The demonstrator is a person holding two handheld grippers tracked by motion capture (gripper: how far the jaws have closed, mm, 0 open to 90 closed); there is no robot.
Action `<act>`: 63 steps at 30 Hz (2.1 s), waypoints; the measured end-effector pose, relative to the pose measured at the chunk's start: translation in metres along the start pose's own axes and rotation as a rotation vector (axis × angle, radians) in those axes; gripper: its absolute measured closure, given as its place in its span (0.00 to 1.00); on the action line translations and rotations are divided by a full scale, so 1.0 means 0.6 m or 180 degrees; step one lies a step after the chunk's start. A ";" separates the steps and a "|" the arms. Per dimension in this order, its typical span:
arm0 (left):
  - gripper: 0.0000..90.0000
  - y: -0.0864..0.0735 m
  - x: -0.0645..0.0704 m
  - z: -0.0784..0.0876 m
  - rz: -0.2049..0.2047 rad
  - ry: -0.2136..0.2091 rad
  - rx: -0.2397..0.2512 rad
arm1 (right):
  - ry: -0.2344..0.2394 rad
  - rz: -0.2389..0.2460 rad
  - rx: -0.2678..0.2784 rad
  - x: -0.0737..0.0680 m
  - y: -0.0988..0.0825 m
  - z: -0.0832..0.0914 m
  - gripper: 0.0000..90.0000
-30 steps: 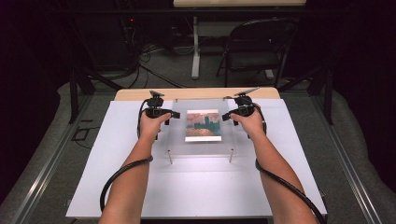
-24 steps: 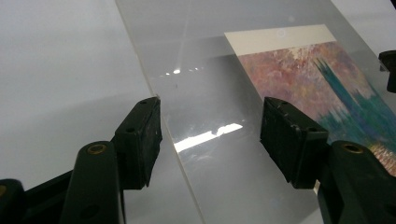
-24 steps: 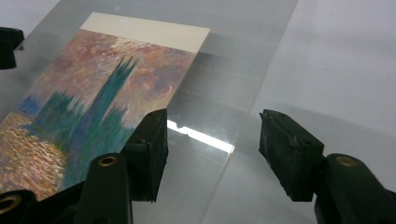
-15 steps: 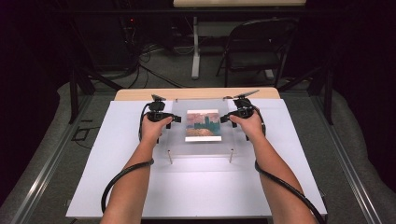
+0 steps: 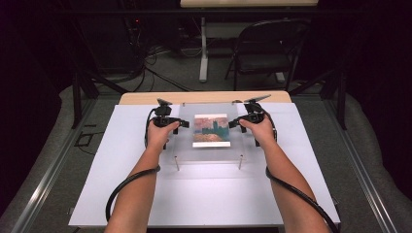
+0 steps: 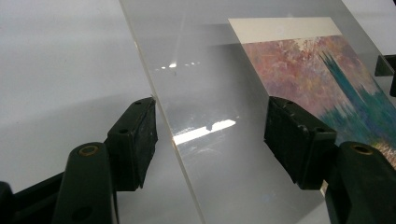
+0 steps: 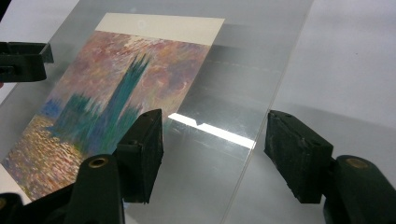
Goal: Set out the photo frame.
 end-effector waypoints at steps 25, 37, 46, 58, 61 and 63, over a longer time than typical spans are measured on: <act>0.41 0.001 0.000 0.001 0.0050 -0.0041 -0.0054 | 0.0015 -0.0014 0.0031 0.000 0.001 0.000 0.43; 0.43 0.003 0.000 0.006 0.0054 -0.0031 -0.0092 | 0.0027 -0.0070 0.0067 0.000 0.002 0.003 0.46; 0.44 0.007 0.002 0.015 0.0041 -0.0050 -0.0076 | 0.0013 0.0022 0.0025 -0.006 0.004 0.009 0.46; 0.50 0.013 0.004 0.038 -0.0087 -0.0086 -0.0053 | 0.0030 0.0178 0.0013 -0.018 0.009 0.028 0.49; 0.51 0.015 0.006 0.044 -0.0096 -0.0082 -0.0022 | 0.0033 0.0235 0.0011 -0.022 0.010 0.032 0.49; 0.52 0.015 0.006 0.048 -0.0128 -0.0085 -0.0021 | 0.0024 0.0258 0.0010 -0.025 0.010 0.036 0.49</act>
Point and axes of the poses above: each handheld gripper's, and its own axes: z roughly backward along the jaws, y roughly out of its top, x roughly to its right, the point moved 8 cm from there along -z, roughly forward along the jaws, and after that the axes turned 11 degrees about y, right-handed, at the moved point
